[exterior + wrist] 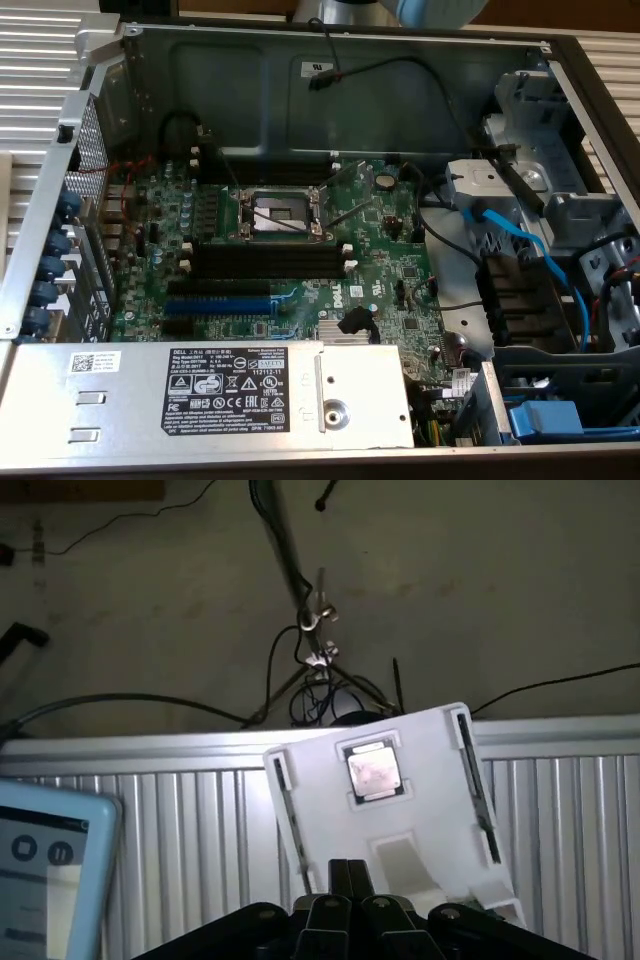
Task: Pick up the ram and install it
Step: 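Pick up the ram and move it above insertion slot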
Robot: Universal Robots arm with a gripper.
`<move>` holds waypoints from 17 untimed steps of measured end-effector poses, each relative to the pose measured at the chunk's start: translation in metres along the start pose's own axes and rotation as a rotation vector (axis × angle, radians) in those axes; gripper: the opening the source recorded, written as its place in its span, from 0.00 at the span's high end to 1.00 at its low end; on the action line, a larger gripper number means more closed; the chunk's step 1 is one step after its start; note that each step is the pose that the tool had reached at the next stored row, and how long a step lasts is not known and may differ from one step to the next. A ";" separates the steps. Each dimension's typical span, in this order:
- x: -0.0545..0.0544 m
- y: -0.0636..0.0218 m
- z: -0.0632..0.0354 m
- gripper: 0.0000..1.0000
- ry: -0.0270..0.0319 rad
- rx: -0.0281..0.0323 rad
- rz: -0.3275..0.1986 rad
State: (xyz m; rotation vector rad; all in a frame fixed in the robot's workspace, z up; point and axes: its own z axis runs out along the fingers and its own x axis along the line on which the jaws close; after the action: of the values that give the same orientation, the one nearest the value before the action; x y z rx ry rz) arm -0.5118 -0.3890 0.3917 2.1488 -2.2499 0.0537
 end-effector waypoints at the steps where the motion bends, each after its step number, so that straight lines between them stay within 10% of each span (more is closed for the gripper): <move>1: 0.000 0.0000 0.0002 0.90 -0.0008 0.0138 -0.010; 17: 0.006 0.0038 0.0097 0.90 -0.0070 0.0410 -0.196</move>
State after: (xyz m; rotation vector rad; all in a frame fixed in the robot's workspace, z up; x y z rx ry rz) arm -0.5158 -0.3952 0.3823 2.3816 -2.0471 0.0883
